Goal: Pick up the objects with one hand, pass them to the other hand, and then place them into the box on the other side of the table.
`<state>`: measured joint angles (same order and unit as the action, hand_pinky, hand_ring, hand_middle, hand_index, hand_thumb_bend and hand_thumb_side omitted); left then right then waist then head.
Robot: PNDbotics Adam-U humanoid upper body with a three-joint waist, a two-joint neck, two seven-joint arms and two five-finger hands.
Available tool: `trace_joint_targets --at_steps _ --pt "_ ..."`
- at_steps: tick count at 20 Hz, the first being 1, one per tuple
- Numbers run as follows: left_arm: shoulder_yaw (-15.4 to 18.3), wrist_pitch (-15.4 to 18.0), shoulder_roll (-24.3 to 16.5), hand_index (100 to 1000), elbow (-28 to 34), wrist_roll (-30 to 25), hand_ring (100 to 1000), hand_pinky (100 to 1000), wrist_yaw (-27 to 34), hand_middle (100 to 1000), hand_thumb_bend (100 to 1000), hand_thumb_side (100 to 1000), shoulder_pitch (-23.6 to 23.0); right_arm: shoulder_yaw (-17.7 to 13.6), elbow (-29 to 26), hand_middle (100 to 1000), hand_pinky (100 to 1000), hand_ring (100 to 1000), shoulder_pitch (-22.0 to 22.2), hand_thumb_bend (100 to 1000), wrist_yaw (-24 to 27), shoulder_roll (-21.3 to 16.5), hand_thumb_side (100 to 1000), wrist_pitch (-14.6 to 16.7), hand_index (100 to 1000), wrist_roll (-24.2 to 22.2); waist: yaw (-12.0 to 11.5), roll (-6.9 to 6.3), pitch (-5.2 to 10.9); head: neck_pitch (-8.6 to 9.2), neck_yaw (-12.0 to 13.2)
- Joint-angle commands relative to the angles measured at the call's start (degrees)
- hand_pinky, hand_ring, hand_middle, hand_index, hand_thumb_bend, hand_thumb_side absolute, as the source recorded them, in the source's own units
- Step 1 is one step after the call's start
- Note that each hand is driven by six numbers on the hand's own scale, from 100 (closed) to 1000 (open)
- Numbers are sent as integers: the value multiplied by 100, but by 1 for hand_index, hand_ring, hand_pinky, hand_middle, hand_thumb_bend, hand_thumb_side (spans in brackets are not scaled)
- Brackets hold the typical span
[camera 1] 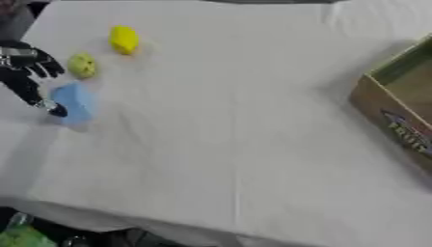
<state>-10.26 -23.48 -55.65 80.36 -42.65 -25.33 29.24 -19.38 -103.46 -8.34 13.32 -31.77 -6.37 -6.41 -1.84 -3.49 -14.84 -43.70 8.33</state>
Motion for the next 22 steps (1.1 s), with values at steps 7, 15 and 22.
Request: trace_joint_targets --at_steps 7,15,22 --pt "-38 -101 -20 871 -156 -87 909 969 -343 814 663 164 130 -18 -35 709 966 632 -50 100 -33 -191 583 18 734 -42 0 -16 33 32 41" --pt "-48 -154 98 860 -317 47 899 957 -416 801 636 143 164 -10 -35 710 966 632 -43 100 -39 -180 583 23 734 -53 4 -5 28 34 53" --pt "-65 -127 164 851 -427 121 892 944 -484 792 612 124 197 -8 -38 710 966 632 -39 100 -38 -178 583 26 734 -54 7 -2 25 42 63"
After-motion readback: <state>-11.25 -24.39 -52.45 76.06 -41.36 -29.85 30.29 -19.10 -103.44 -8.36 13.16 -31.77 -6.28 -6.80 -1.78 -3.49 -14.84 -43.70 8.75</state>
